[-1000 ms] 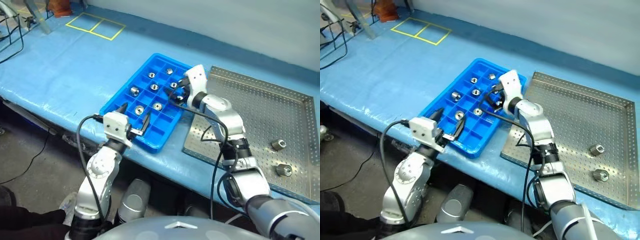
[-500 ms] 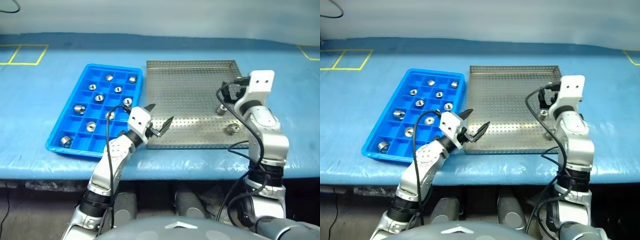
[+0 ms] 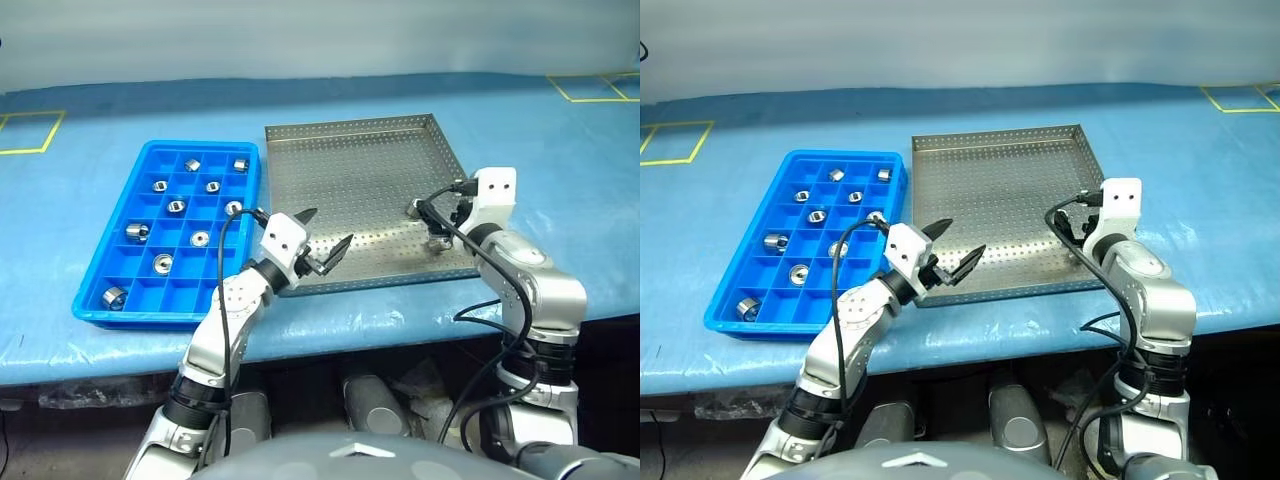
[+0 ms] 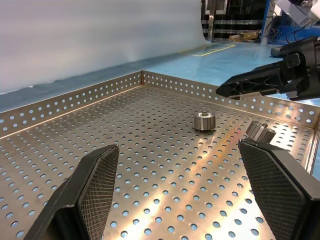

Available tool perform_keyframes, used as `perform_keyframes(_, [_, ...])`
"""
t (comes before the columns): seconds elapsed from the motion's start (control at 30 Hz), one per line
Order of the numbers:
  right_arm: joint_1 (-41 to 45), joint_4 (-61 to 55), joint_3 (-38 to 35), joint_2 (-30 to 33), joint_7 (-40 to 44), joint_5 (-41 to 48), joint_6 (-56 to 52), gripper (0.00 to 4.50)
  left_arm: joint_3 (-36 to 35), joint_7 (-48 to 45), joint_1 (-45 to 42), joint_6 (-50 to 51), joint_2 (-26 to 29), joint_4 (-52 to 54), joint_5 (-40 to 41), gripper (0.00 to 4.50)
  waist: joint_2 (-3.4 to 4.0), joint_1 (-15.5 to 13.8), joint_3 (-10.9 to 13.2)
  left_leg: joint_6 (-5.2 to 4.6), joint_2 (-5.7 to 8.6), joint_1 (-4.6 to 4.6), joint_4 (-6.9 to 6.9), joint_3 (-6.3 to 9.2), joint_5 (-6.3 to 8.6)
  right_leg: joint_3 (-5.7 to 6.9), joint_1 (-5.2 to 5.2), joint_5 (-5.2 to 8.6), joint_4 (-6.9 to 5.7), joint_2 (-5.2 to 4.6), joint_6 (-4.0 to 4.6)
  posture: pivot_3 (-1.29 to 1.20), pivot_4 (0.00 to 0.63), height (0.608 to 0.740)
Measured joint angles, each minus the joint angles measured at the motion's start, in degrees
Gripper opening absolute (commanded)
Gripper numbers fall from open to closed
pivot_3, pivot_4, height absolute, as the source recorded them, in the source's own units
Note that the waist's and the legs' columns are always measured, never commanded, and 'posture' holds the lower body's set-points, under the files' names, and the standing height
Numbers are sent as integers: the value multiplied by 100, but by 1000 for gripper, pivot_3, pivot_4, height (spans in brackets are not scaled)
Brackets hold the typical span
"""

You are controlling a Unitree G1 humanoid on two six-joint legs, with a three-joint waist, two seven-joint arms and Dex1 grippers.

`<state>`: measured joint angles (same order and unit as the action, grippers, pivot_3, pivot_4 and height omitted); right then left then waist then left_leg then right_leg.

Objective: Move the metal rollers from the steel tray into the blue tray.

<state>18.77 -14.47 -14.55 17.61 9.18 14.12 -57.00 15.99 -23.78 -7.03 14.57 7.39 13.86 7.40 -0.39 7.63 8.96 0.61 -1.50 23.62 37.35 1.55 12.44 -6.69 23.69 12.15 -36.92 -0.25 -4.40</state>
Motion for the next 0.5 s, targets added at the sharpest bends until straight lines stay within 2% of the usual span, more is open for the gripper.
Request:
perform_keyframes(0.33, [-429,20,58,179,77,72,-621,4471,-26,51,143,-1,-6,0,-2,4184,-4,-7,2,-1,1,-1,-10,-11,1,-12,7,1,4,0,-3,-99,150,740])
perform_keyframes(0.5, [-440,79,22,160,151,116,-551,2944,-44,81,142,-7,-6,0,-5,4184,-6,7,3,-1,0,-4,-8,-15,1,-15,6,-1,3,1,-5,-83,150,740])
